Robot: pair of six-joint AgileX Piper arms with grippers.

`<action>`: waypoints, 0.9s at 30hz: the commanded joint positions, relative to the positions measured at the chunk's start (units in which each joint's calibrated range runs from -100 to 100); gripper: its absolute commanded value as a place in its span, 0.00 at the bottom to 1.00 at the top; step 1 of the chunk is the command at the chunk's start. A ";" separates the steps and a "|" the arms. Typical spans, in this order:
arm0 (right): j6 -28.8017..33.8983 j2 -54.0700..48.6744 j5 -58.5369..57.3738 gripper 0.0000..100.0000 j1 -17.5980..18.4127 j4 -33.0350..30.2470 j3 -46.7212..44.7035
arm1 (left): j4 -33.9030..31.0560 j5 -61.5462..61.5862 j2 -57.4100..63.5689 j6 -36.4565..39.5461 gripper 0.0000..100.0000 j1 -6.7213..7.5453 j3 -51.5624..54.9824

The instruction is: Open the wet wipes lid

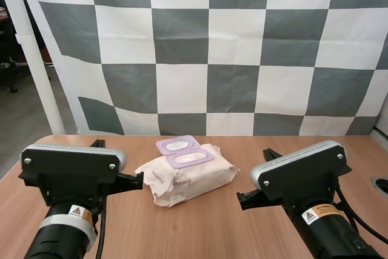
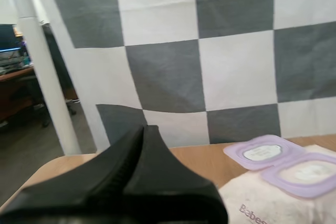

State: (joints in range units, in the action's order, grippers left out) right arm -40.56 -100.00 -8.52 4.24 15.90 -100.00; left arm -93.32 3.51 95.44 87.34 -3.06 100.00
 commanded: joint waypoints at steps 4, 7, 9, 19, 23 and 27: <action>5.05 0.00 -9.55 0.00 -0.30 0.05 0.00 | 10.91 6.67 -0.21 -5.59 0.00 -0.52 0.00; 5.59 0.00 -19.09 0.00 -0.30 -0.57 0.00 | 24.22 11.98 -0.21 -16.35 0.00 -0.52 0.00; 6.91 0.00 -23.90 0.00 -0.63 -0.80 0.00 | 32.52 16.46 -0.21 -23.11 0.00 -0.52 0.00; 10.18 0.00 -23.56 0.00 -1.77 -1.57 0.00 | 76.47 24.45 0.81 -63.82 0.00 -0.44 0.00; 10.59 0.00 -24.28 0.00 -2.02 -1.57 0.00 | 76.93 24.83 1.79 -63.54 0.00 -0.44 0.00; 11.50 0.00 -24.51 0.00 -2.10 -1.67 0.00 | 77.04 24.83 1.76 -62.24 0.00 -0.20 0.00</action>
State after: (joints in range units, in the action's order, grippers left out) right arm -29.14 -100.00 -32.95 2.17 14.29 -100.00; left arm -49.15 28.62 97.22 52.31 -3.37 100.00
